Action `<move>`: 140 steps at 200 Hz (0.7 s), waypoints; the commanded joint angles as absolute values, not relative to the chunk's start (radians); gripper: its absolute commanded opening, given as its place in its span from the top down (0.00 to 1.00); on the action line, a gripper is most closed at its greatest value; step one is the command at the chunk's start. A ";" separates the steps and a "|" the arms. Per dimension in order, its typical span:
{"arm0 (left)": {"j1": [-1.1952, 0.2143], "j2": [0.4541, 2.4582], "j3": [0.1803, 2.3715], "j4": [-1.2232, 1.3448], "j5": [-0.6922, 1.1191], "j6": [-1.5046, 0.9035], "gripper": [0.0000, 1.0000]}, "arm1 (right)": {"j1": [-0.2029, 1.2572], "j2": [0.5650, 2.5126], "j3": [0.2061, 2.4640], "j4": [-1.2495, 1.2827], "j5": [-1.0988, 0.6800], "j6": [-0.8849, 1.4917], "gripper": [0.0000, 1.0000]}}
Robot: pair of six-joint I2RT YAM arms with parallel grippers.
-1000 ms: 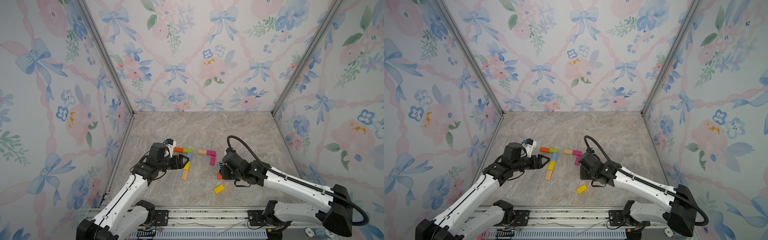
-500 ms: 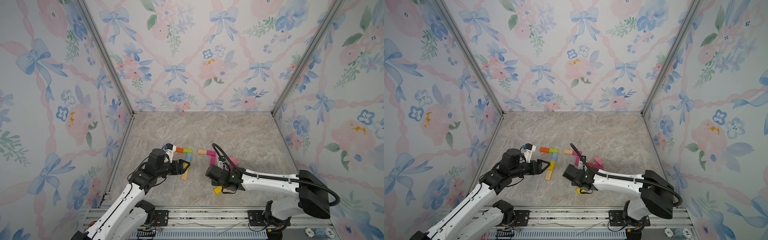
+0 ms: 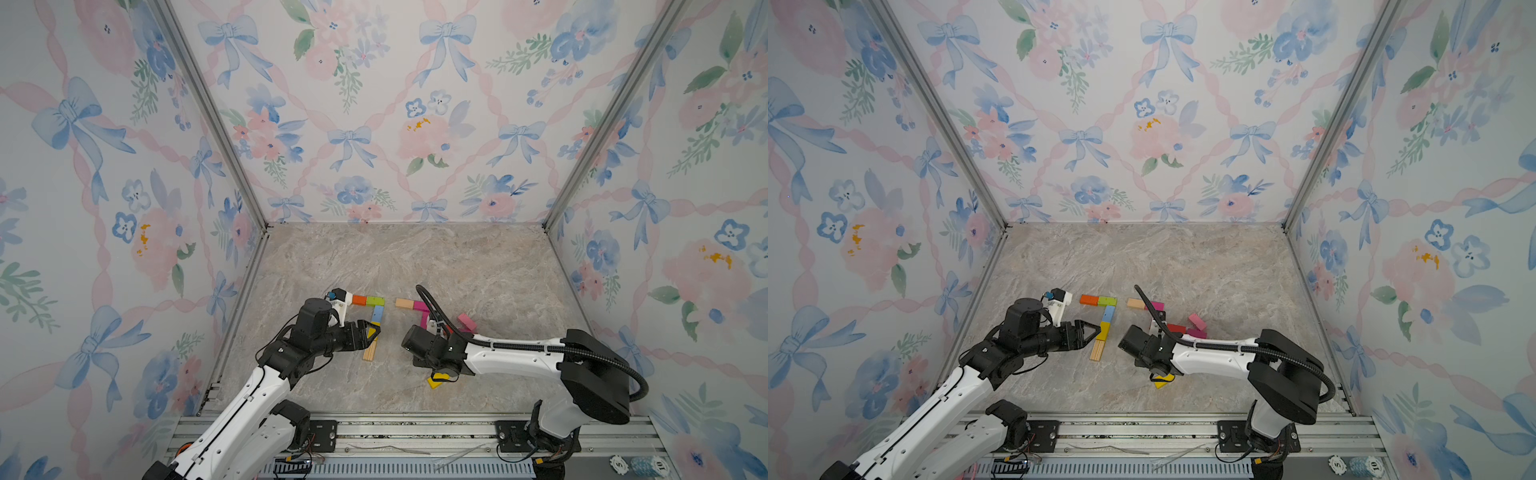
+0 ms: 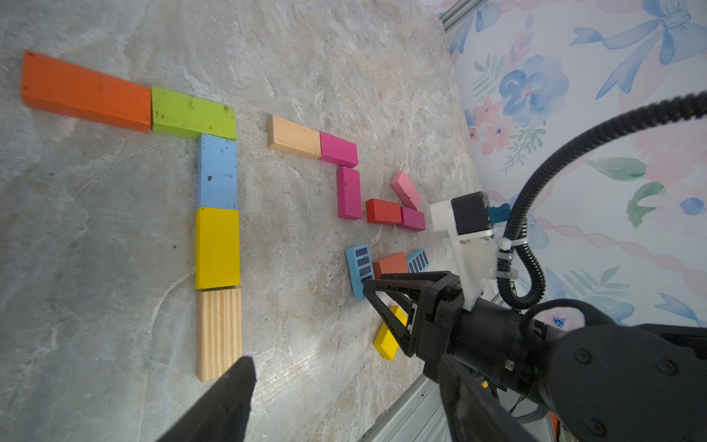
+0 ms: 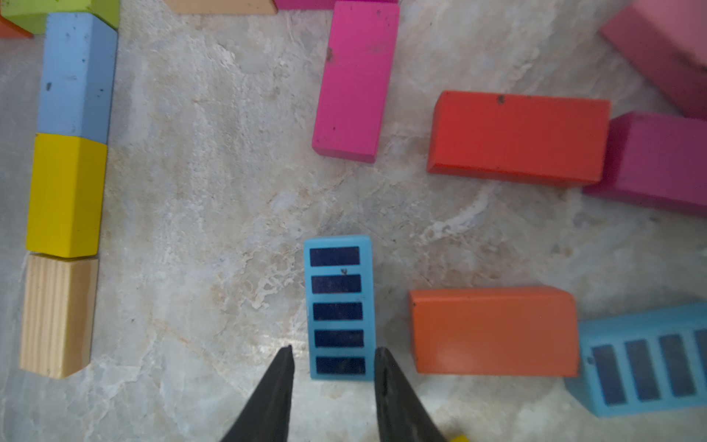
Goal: Assemble the number 7 with building blocks
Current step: Place the building block at the center of the board.
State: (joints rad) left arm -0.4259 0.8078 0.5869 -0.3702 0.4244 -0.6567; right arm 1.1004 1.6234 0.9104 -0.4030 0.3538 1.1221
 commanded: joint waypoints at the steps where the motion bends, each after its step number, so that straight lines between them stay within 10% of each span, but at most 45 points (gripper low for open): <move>1: -0.434 0.817 0.589 -0.402 0.430 -0.645 0.21 | 1.082 1.649 0.915 -0.349 0.310 1.122 0.57; 68: -0.610 0.866 0.638 -0.441 0.288 -0.692 0.22 | 1.002 1.321 0.920 -0.483 0.267 1.033 0.38; 140: -1.011 1.387 0.914 -0.438 -0.001 -0.726 0.23 | 0.313 0.855 0.673 -0.510 -0.226 0.791 0.30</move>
State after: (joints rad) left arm -0.9646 1.2587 0.8295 -0.4229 0.1036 -0.7162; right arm 0.4324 0.9073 0.7136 -0.4305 -0.0109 0.9077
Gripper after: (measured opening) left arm 0.770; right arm 0.702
